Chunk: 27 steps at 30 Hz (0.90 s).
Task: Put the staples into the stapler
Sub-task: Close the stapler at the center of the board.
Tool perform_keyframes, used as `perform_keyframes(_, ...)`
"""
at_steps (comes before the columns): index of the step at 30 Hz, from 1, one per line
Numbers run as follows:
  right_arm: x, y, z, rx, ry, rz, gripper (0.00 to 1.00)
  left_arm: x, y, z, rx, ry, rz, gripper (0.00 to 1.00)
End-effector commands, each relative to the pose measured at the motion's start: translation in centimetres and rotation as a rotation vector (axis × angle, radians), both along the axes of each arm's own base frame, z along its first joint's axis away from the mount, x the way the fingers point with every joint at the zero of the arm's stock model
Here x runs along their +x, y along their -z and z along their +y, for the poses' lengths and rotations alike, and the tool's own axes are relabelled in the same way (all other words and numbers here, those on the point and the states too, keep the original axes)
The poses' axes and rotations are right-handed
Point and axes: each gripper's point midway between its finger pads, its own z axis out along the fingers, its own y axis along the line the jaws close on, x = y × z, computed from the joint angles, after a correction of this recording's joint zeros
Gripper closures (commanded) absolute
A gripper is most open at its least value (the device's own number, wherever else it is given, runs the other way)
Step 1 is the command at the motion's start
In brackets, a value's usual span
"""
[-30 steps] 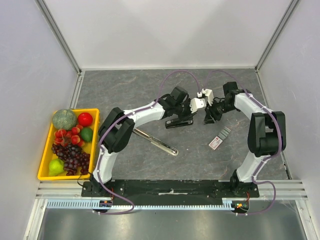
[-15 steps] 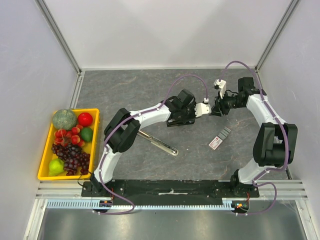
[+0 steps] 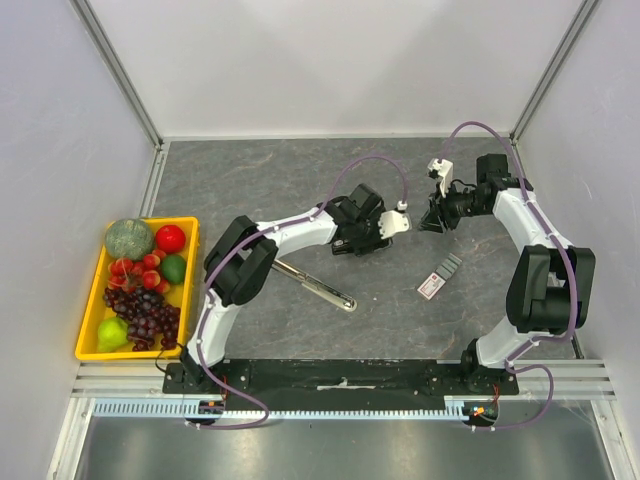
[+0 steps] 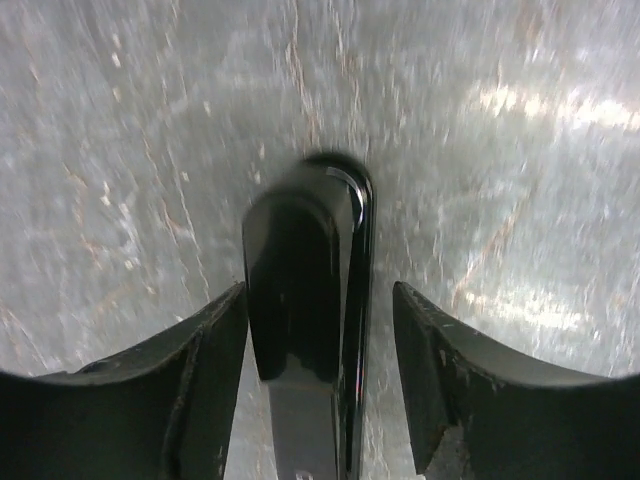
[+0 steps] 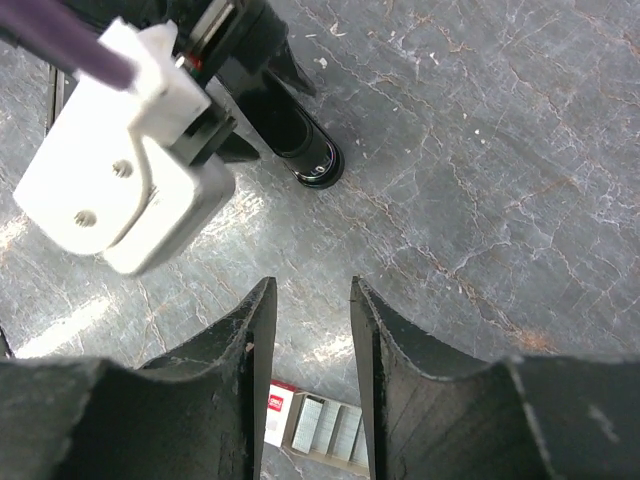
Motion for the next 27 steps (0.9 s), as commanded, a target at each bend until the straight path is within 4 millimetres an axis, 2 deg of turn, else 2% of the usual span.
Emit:
perform_keyframes(1, 0.5, -0.8, -0.2, -0.02, -0.004, -0.059, 0.57, 0.1, -3.6, 1.7, -0.028, -0.068, -0.004, 0.33)
perform_keyframes(2, 0.5, -0.6, -0.4, -0.028, -0.001, -0.057, 0.56, 0.4, -4.8, 1.8, -0.048, -0.075, -0.018, 0.29)
perform_keyframes(4, 0.5, -0.6, -0.8, -0.058, 0.005, -0.071, 0.55, 0.7, -6.4, 1.7, -0.08, -0.085, -0.034, 0.27)
perform_keyframes(5, 0.6, -0.7, -0.9, -0.07, 0.005, -0.079, 0.55, 0.8, -7.8, 1.9, -0.102, -0.088, -0.05, 0.27)
perform_keyframes(6, 0.5, -1.0, -1.1, -0.085, 0.006, -0.097, 0.54, 0.8, -8.6, 2.1, -0.116, -0.095, -0.054, 0.15)
perform_keyframes(8, 0.4, -1.8, -1.7, -0.132, 0.006, -0.15, 0.52, 0.7, -10.1, 2.5, -0.138, -0.094, -0.059, 0.14)
perform_keyframes(9, 0.1, -1.8, -1.9, -0.15, -0.006, -0.166, 0.52, 0.6, -11.7, 2.8, -0.159, -0.093, -0.077, 0.14)
perform_keyframes(11, -0.3, -2.2, -2.4, -0.198, -0.022, -0.21, 0.46, 0.4, -12.5, 4.1, -0.151, -0.101, -0.078, 0.14)
perform_keyframes(12, -0.6, -2.8, -2.6, -0.215, -0.022, -0.237, 0.45, 0.2, -13.8, 4.7, -0.163, -0.104, -0.098, 0.14)
perform_keyframes(14, -0.9, -3.1, -3.3, -0.259, -0.013, -0.252, 0.32, -0.2, -13.6, 6.5, -0.15, -0.12, -0.09, 0.14)
perform_keyframes(15, -1.1, -3.3, -3.4, -0.267, -0.011, -0.257, 0.04, -0.4, -13.7, 7.2, -0.146, -0.121, -0.087, 0.14)
perform_keyframes(16, -1.3, -3.4, -3.6, -0.28, -0.006, -0.251, 0.02, -1.1, -13.9, 8.3, -0.144, -0.125, -0.088, 0.14)
perform_keyframes(18, -1.9, -3.0, -4.0, -0.3, 0.012, -0.202, 0.02, -1.4, -13.8, 10.1, -0.135, -0.145, -0.087, 0.14)
perform_keyframes(19, -2.0, -2.8, -4.3, -0.311, 0.032, -0.183, 0.02, -2.1, -13.5, 11.2, -0.131, -0.153, -0.081, 0.14)
perform_keyframes(21, -2.1, -2.2, -5.3, -0.354, 0.079, -0.143, 0.02, -2.3, -13.8, 12.8, -0.139, -0.184, -0.088, 0.14)
perform_keyframes(22, -2.2, -2.1, -5.5, -0.367, 0.083, -0.136, 0.02, -2.9, -12.6, 13.8, -0.124, -0.198, -0.07, 0.14)
perform_keyframes(23, -2.6, -1.7, -5.8, -0.388, 0.084, -0.113, 0.02, -2.9, -14.0, 14.8, -0.152, -0.22, -0.097, 0.14)
perform_keyframes(25, -2.8, -1.2, -6.9, -0.439, 0.131, -0.079, 0.02, -3.4, -13.4, 16.3, -0.153, -0.253, -0.096, 0.14)
perform_keyframes(27, -3.4, -0.2, -7.6, -0.479, 0.129, -0.051, 0.02, -3.4, -14.4, 17.6, -0.181, -0.29, -0.125, 0.14)
